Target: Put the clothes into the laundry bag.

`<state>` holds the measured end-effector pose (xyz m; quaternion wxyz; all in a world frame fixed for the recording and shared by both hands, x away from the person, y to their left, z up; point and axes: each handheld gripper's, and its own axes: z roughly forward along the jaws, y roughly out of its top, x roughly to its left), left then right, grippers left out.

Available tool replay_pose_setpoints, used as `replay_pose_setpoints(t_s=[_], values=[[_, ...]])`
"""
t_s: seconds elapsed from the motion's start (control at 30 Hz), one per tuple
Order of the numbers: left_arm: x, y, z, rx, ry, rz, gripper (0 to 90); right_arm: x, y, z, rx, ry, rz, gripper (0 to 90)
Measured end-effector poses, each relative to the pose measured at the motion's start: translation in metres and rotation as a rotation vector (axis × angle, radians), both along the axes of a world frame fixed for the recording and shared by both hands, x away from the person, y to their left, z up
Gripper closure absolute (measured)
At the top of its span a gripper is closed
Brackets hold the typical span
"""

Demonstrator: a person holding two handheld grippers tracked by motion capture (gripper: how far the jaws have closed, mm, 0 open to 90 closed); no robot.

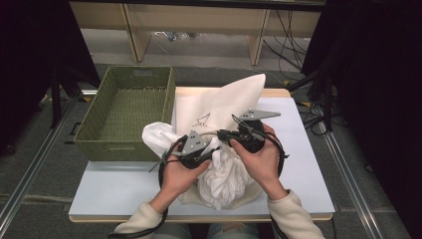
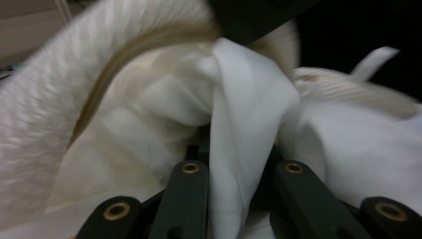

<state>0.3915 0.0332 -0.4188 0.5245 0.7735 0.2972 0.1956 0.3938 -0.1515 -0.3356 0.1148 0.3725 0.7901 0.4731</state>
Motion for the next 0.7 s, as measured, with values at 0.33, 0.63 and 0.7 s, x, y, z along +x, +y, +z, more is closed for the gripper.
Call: replay_pose_setpoints(t_s=[0.33,0.63,0.7], values=[[-0.014,0.011,0.015,0.037,-0.101,0.012,41.7,0.002,-0.007,0.002,0.004,0.007,-0.032,88.7],[-0.052,0.055,0.035,0.017,-0.049,-0.053,25.0,0.005,-0.010,0.002,-0.002,-0.016,-0.028,88.6],[-0.051,0.060,0.031,0.067,-0.041,-0.057,23.9,0.003,-0.009,0.003,0.001,0.009,-0.045,88.6]])
